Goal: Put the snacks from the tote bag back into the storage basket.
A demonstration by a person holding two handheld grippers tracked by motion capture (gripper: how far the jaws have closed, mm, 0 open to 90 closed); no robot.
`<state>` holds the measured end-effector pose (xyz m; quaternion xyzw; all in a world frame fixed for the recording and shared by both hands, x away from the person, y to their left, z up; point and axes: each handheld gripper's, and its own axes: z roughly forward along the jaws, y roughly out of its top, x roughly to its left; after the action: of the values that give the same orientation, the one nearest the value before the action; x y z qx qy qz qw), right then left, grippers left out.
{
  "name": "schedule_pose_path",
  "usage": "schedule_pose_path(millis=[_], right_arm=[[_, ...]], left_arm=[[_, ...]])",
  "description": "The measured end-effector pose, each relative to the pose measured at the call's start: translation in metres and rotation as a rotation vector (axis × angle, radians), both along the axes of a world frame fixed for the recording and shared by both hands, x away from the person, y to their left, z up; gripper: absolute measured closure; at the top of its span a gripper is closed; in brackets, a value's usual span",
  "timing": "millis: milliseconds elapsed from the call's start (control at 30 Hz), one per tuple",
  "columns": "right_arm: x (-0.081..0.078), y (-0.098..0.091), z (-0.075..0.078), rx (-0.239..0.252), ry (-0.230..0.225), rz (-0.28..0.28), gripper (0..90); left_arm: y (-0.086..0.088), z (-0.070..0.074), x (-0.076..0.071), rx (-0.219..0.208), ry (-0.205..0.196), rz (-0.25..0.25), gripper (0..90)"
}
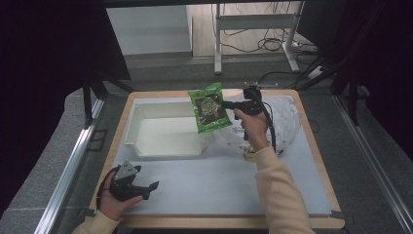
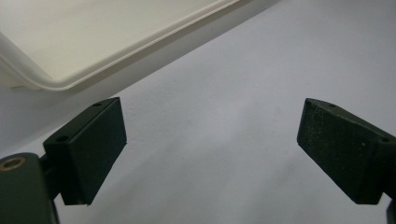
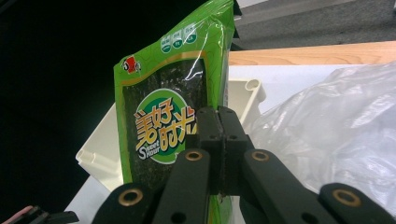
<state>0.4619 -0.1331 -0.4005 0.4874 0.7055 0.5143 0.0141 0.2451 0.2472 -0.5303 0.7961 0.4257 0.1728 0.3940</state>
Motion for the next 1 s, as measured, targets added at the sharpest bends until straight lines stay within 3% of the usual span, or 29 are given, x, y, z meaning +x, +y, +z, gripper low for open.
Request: schedule_pose_path(millis=[1000], right_arm=[[0.002, 0.041, -0.004, 0.003, -0.002, 0.043, 89.8]], left_arm=[[0.001, 0.000, 0.000, -0.008, 0.002, 0.001, 8.3]])
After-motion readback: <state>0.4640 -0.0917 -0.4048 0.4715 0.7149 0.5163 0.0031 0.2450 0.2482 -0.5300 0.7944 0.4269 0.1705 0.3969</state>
